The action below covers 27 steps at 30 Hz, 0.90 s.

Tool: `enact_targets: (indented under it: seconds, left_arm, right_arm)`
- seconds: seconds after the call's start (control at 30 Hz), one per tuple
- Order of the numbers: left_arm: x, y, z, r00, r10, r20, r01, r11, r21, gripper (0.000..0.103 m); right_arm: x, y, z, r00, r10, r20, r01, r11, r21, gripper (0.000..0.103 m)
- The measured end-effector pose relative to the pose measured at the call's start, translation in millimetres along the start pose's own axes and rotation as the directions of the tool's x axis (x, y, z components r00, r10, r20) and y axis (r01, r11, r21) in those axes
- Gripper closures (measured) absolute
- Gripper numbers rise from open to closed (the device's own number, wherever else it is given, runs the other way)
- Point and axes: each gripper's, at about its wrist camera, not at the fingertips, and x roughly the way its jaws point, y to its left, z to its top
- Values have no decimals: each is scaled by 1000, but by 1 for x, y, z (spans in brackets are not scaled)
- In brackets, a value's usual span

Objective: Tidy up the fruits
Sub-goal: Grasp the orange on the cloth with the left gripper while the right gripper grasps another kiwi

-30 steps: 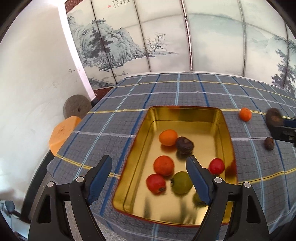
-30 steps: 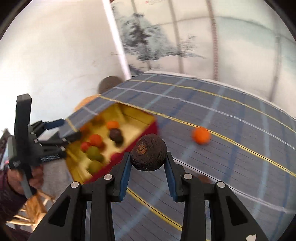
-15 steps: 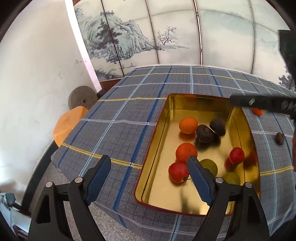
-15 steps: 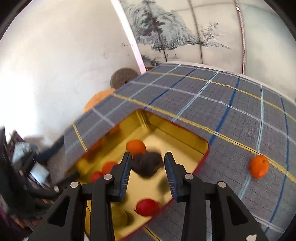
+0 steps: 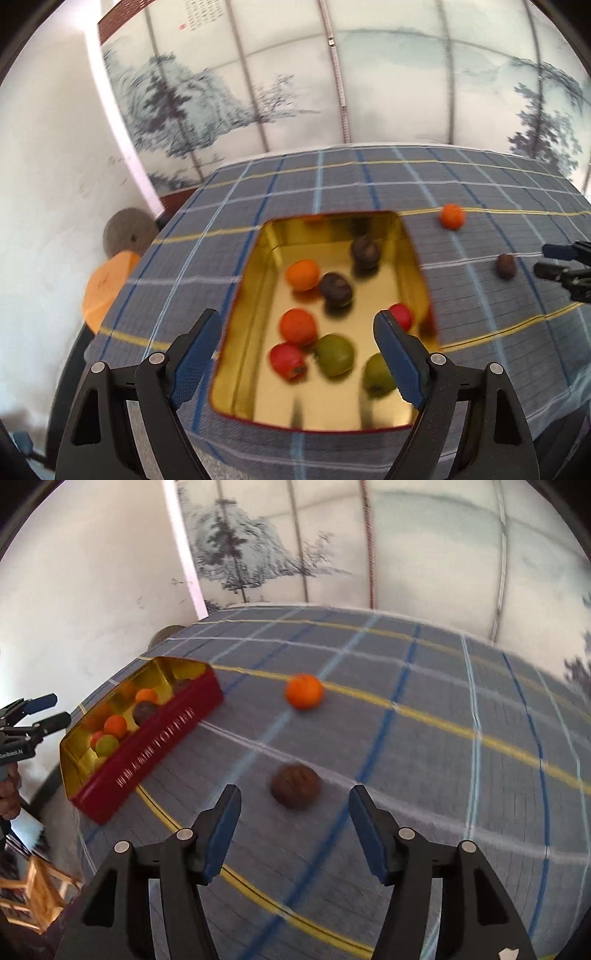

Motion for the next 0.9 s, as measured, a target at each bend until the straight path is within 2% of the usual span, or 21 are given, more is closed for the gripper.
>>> enact_targets:
  seconds: [0.13, 0.3, 0.33, 0.37, 0.4, 0.47, 0.5, 0.6, 0.67, 0.77, 0.9]
  left_arm:
    - [0, -14, 19, 997, -69, -21, 69, 998, -3, 18]
    - [12, -40, 48, 990, -122, -65, 124, 992, 26, 18]
    - [14, -45, 53, 988, -136, -73, 139, 990, 33, 18]
    - [18, -52, 60, 985, -155, -80, 158, 987, 40, 18]
    - [22, -59, 66, 981, -175, -85, 179, 983, 48, 18]
    - [33, -76, 83, 971, -219, -94, 225, 972, 64, 19]
    - [39, -83, 89, 966, -240, -100, 247, 966, 70, 19]
    - [63, -116, 111, 956, -275, -106, 287, 950, 124, 19]
    - [85, -138, 122, 954, -272, -125, 290, 943, 162, 19]
    - [123, -163, 133, 951, -247, -184, 281, 942, 186, 19]
    - [163, -185, 138, 944, -225, -240, 269, 949, 166, 19]
  right_arm:
    - [8, -1, 1, 1000, 17, -12, -17, 1000, -25, 44]
    - [34, 12, 13, 999, 38, -39, -43, 991, -129, 42]
    - [39, 15, 12, 997, 52, -52, -59, 989, -137, 46]
    - [47, 15, 13, 994, 69, -79, -80, 987, -141, 68]
    - [50, 15, 13, 996, 42, -81, -54, 987, -153, 71]
    - [47, 4, 16, 994, 79, -81, -86, 992, -92, 72]
    - [38, -2, 16, 995, 81, -49, -85, 994, -73, 72]
    - [6, -32, 9, 998, 44, 34, -44, 999, -9, 72]
    - [-15, -64, -5, 997, -31, 65, 28, 998, 54, 72]
    - [-33, -110, -28, 988, -150, 47, 143, 982, 123, 71]
    - [-40, -142, -49, 984, -175, 24, 169, 970, 176, 71]
